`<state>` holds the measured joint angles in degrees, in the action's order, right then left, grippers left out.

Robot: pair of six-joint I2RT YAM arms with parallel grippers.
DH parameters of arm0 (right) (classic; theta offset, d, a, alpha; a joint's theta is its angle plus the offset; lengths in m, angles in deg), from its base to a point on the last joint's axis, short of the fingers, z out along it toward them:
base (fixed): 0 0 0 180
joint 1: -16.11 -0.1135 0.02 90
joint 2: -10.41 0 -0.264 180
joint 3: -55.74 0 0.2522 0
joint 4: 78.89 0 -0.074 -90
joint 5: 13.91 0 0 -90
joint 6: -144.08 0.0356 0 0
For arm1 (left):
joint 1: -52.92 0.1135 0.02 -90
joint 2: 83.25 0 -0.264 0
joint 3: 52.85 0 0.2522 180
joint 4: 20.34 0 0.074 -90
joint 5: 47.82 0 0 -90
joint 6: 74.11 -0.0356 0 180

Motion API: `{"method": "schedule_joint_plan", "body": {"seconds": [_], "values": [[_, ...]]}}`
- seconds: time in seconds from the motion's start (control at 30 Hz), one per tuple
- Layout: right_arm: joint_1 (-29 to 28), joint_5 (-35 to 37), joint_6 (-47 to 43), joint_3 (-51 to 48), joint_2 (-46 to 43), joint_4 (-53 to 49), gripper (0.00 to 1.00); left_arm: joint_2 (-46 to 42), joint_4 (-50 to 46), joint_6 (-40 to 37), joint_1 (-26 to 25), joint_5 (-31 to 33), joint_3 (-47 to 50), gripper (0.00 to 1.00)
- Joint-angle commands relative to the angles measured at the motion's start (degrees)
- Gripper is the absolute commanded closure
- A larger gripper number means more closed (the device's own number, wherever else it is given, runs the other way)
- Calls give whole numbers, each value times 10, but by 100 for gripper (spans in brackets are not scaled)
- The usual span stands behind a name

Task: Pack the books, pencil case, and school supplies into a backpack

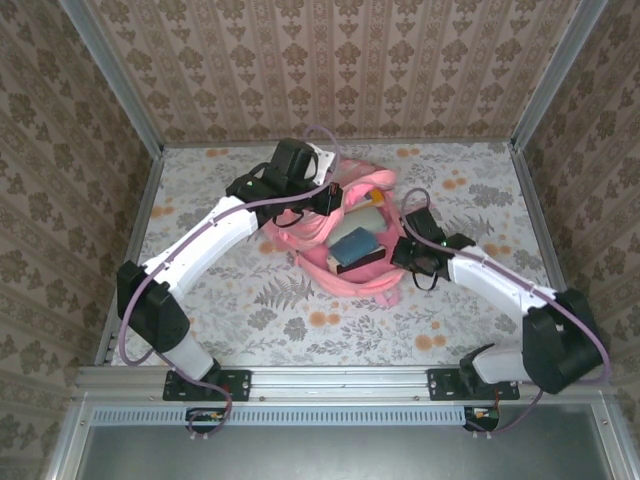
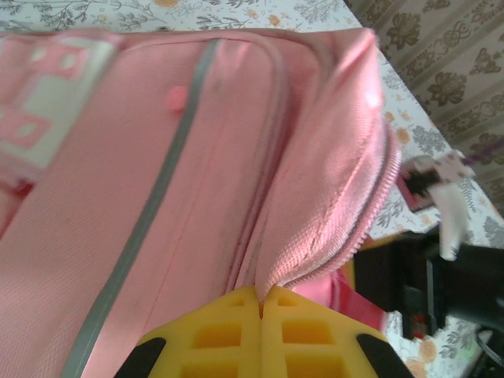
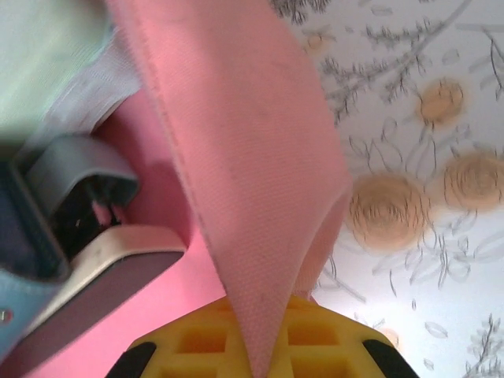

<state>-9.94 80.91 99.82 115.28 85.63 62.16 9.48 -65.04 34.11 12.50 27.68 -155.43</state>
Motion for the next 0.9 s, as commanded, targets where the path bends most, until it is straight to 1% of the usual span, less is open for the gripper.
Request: {"method": "schedule_joint_plan", "body": {"seconds": [0.0, 0.1, 0.23, 0.27, 0.3, 0.4, 0.47, 0.5, 0.53, 0.57, 0.73, 0.87], "values": [[-60, 5, 62, -33, -29, 32, 100, -2, -24, -45, 18, 78, -3, 100], [-115, 3, 79, -25, 2, 48, 97, -19, -26, -49, 26, 86, 29, 100], [-148, -2, 83, 5, 63, 51, 94, -48, -23, -48, 40, 96, 76, 100], [-151, -3, 79, 14, 73, 46, 91, -56, -21, -48, 44, 97, 88, 100], [-151, -2, 74, 22, 78, 40, 84, -63, -21, -48, 47, 96, 100, 100], [-150, 13, 43, 37, 69, 20, 70, -83, -18, -54, 54, 98, 134, 100], [-145, 25, 19, 45, 57, 4, 58, -93, -14, -55, 59, 93, 152, 100], [-142, 28, 7, 47, 49, -1, 54, -97, -13, -53, 62, 91, 160, 100], [-136, 31, -5, 49, 48, -7, 52, -101, -12, -52, 63, 90, 164, 100], [-130, 34, -12, 49, 29, -13, 49, -104, -11, -52, 63, 89, 167, 100], [-83, 34, -47, 38, -14, -20, 46, -112, -6, -44, 64, 82, 169, 100], [-39, 26, -72, 30, -37, -8, 46, -116, -12, -43, 64, 89, 167, 100]]}}
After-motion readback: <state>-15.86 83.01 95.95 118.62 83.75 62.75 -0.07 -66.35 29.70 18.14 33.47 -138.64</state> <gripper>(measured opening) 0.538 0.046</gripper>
